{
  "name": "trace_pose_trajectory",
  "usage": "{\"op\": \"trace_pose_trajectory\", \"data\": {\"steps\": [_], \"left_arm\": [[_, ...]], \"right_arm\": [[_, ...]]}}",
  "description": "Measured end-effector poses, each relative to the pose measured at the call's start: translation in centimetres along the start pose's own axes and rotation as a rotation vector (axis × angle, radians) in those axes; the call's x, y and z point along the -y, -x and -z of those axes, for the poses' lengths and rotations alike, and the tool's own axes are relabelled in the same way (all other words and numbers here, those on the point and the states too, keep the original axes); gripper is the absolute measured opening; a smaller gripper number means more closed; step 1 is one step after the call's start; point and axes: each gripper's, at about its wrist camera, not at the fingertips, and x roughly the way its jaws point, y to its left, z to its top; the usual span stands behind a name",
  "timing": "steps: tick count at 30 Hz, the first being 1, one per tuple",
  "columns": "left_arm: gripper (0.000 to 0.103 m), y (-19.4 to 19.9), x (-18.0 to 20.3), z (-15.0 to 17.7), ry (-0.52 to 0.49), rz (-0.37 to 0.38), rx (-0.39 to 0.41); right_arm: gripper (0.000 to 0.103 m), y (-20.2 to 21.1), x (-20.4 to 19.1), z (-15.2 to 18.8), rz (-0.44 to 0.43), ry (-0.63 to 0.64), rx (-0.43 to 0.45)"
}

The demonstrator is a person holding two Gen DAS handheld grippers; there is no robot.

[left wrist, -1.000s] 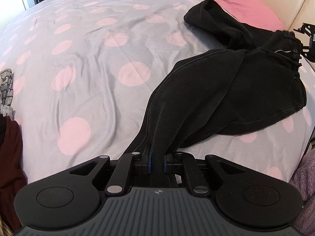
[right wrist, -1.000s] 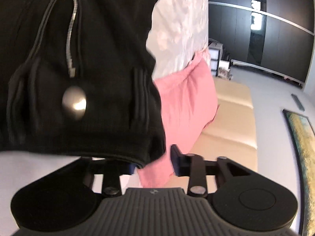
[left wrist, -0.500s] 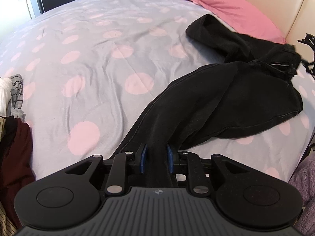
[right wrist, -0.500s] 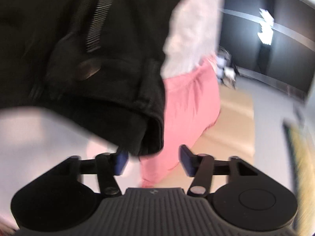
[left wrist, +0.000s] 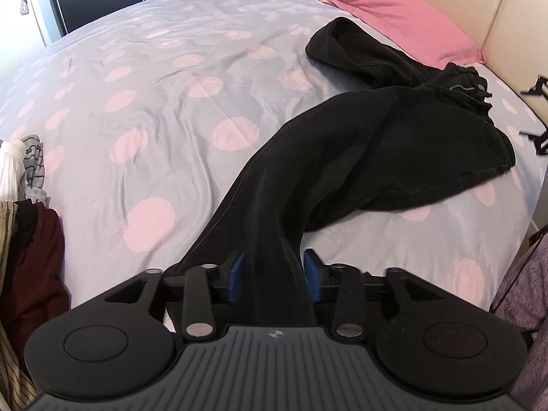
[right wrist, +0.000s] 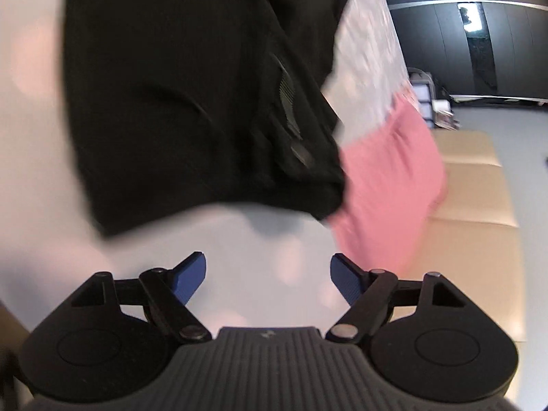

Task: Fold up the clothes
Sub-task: 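Pull the jeans leg straight with the left tool while the right tool holds the waistband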

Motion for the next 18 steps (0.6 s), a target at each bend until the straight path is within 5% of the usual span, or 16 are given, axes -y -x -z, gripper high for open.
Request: {"op": "trace_pose_trajectory", "data": {"steps": [6,14,18], "left_arm": [[0.044,1.3,-0.3,0.9,0.017,-0.017,0.013],[0.047,2.8,-1.8,4.5,0.095,-0.037,0.018],[0.052,3.9,-1.0,6.6,0.097,-0.052,0.039]], "right_arm": [[0.065,-0.6,-2.9,-3.5,-0.156,-0.004,0.162],[0.065,-4.4,-7.0,-4.8,-0.039,0.101,0.109],[0.049,-2.2,-7.8,-4.0,0.004,0.091,0.058]]}}
